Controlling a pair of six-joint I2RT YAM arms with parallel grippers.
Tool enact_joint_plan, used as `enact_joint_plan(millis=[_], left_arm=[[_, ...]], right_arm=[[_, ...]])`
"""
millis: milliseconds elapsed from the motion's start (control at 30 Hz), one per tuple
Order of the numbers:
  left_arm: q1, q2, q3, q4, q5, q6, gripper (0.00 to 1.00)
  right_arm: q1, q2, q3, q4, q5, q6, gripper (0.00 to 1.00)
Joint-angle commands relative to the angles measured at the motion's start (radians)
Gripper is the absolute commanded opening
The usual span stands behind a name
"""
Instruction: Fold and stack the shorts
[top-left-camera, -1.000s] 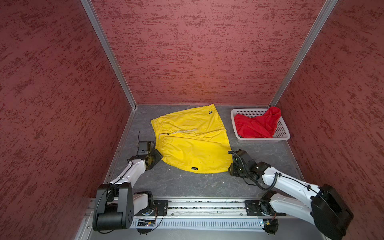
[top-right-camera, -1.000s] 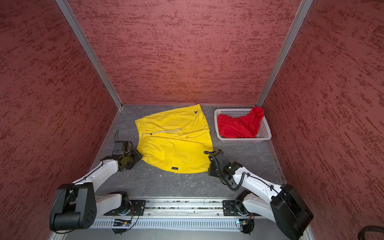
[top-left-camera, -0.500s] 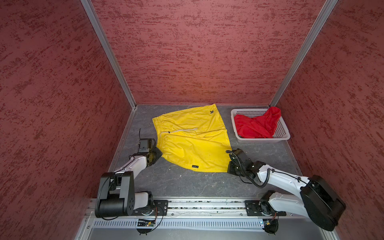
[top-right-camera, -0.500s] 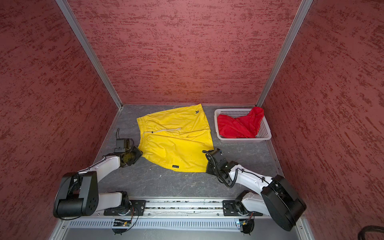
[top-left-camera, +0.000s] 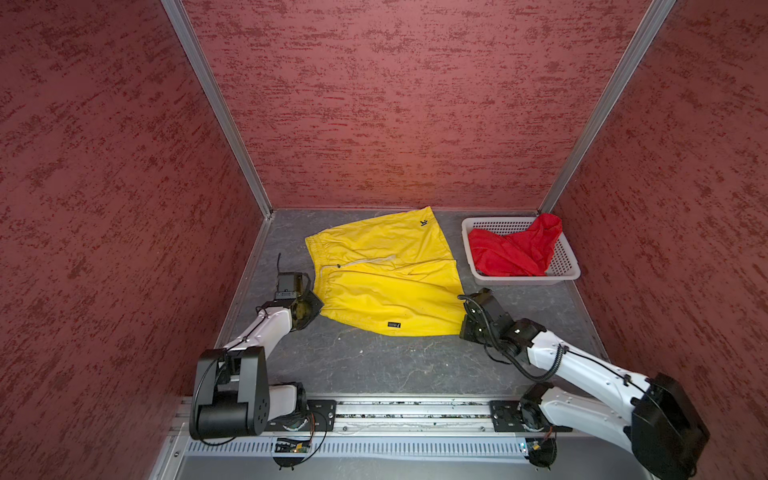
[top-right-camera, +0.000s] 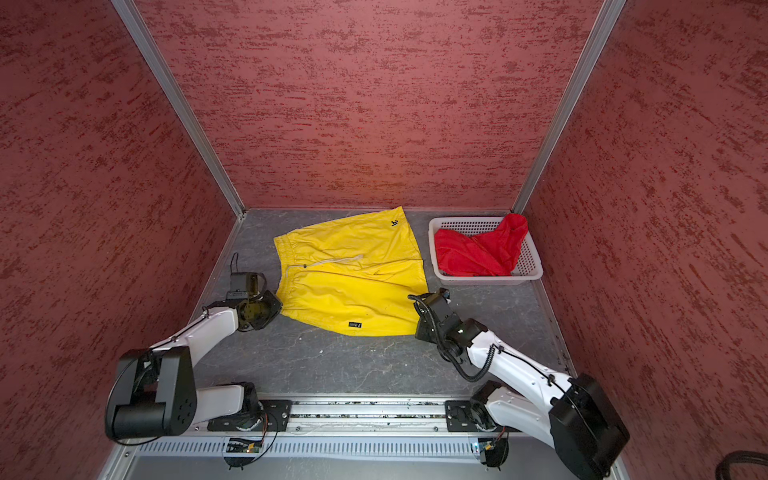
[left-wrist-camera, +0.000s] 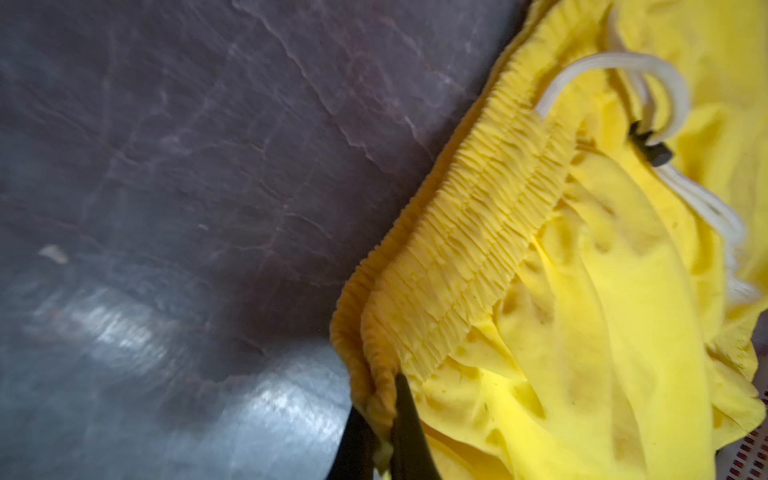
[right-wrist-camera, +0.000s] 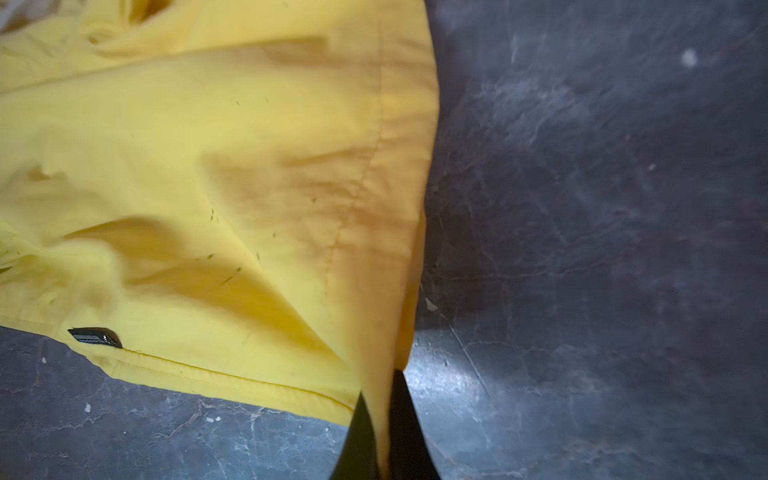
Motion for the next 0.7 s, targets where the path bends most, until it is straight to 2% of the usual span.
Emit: enact_joint_plan(millis=[0,200,400,533,667], left_arm=[[0.01,-0.124,0.092,-0.155,-0.031,0.052,0.0],[0.005,-0.291,0.218,-0.324,-0.066,0.072,0.0],[0.006,-0.335,0.325,-0.401,-0.067,0.081,0.0],[0.021,-0.319,0.357,-0.399,-0.077,0.092,0.0],[0.064,-0.283,0.368,-0.365,-0.047,0.092,0.0]], right_arm=[[-0.002,-0.056,0.12,-0.141,0.146,-0.037,0.0],[-0.002,-0.099,0.3,-0.252,0.21,-0.07,0.0],[0.006,-0.085,0.431,-0.289,0.217,-0.103,0.0],[0.006,-0.009,0.544,-0.27,0.266,-0.174,0.0],[0.004,0.14,0.695,-0.22,0.308,-0.275,0.0]])
